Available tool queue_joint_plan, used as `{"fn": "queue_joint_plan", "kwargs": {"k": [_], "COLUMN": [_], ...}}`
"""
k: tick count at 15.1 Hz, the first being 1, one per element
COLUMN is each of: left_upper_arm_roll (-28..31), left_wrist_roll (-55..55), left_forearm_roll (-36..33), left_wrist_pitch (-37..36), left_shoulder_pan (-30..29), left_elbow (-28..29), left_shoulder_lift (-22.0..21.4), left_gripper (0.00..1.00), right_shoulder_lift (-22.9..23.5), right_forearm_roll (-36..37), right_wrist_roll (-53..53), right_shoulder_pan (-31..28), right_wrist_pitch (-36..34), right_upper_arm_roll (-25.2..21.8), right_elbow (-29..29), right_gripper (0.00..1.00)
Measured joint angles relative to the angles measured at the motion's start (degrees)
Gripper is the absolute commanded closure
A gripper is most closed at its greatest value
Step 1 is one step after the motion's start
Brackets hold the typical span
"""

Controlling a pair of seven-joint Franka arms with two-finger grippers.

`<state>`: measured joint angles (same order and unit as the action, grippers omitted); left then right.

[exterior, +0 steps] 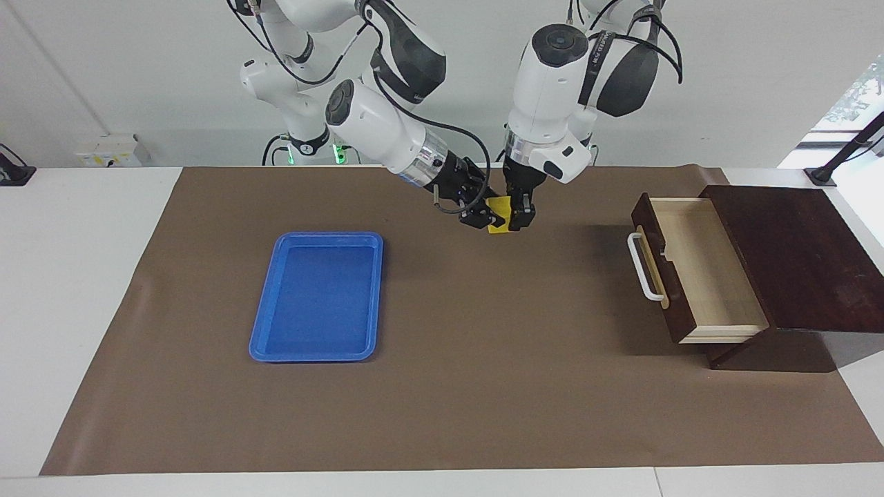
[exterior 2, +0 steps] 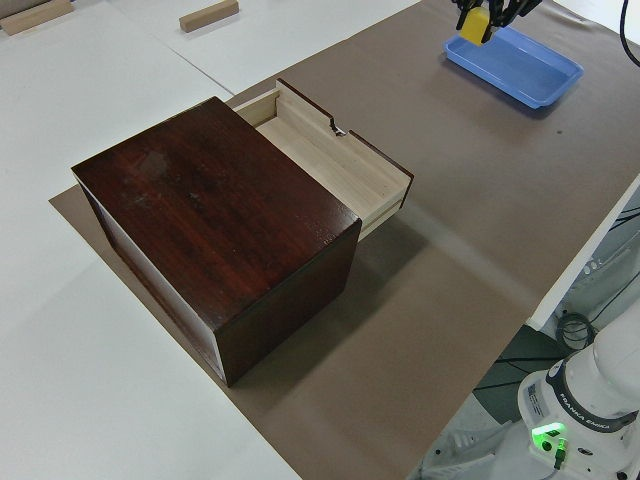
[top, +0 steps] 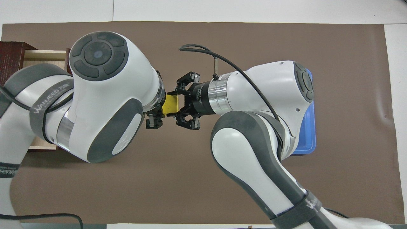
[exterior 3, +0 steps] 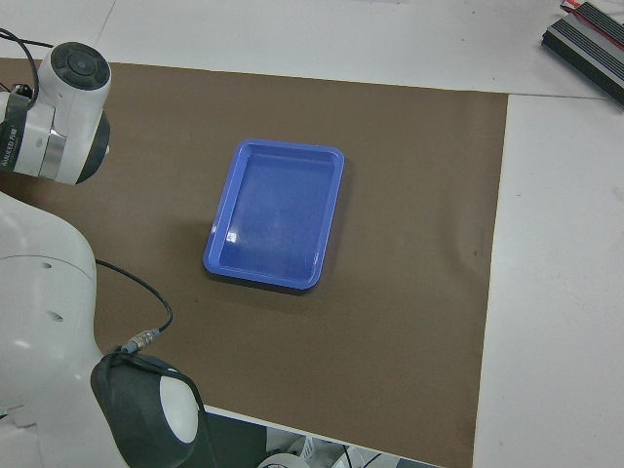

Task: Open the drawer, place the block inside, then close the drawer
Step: 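Grasp the block with the left gripper and open the right gripper, then lower the block into the drawer with the left gripper while the right gripper retracts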

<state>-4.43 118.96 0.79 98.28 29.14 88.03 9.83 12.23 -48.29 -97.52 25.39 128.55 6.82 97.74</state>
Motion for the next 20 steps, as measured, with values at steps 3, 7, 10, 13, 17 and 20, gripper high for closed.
{"fn": "queue_joint_plan", "kwargs": {"k": [3,7,10,13,17,20], "left_upper_arm_roll": [0.02,0.12,0.13,0.26,1.40,1.72], "left_wrist_roll": [0.00,0.00,-0.01,-1.26,-7.23,-14.04], "left_forearm_roll": [-0.03,-0.03,-0.03,-0.06,-0.16,-0.20], "left_wrist_pitch": [0.06,0.15,0.16,0.15,-0.03,-0.13], "left_shoulder_pan": [0.00,0.00,0.00,-0.02,-1.50,-6.74], "left_elbow": [0.01,0.02,0.02,0.04,0.30,0.28], "left_shoulder_lift": [0.02,0.36,0.52,0.59,0.60,0.43], "left_gripper": [1.00,1.00,1.00,1.00,1.00,1.00], "right_shoulder_lift": [0.01,0.00,0.00,0.01,0.00,-0.01], "right_forearm_roll": [0.04,0.04,0.04,0.04,0.05,0.06], "right_wrist_roll": [-0.02,-0.25,-0.28,-0.29,-0.37,-0.39], "right_shoulder_pan": [0.04,0.33,0.33,0.32,-0.48,-5.69], "right_wrist_pitch": [-0.08,-0.22,-0.26,-0.37,-1.90,-6.38], "right_upper_arm_roll": [0.02,0.13,0.12,0.11,-0.12,-0.45], "right_elbow": [-0.04,-0.32,-0.36,-0.39,-0.71,-1.58], "right_gripper": [0.00,0.00,0.00,0.00,0.00,0.00]}}
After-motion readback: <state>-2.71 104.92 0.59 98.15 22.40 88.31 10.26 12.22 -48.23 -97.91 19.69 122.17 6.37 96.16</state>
